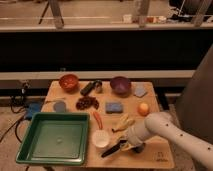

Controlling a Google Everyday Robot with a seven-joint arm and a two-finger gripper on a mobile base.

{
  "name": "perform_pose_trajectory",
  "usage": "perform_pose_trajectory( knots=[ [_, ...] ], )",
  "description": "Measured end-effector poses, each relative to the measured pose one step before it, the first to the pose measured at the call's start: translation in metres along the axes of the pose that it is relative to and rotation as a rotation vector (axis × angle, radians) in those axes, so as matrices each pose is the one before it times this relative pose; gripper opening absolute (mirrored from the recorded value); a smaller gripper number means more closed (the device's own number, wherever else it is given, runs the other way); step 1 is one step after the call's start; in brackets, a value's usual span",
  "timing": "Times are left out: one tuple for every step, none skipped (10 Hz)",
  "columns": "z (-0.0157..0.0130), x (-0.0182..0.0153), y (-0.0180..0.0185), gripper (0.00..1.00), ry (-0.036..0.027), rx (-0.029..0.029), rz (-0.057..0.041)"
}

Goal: Wipe table surface with brush

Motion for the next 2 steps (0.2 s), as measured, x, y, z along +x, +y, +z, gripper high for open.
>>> perform_pose_trajectory(
  knots=[
    [-0.00041, 0.00244, -0.00724, 0.0, 0.00062, 0.00708, -0.01433],
    [-0.00085, 0.00361, -0.00754, 0.0, -0.00218, 0.00968, -0.01214]
  ],
)
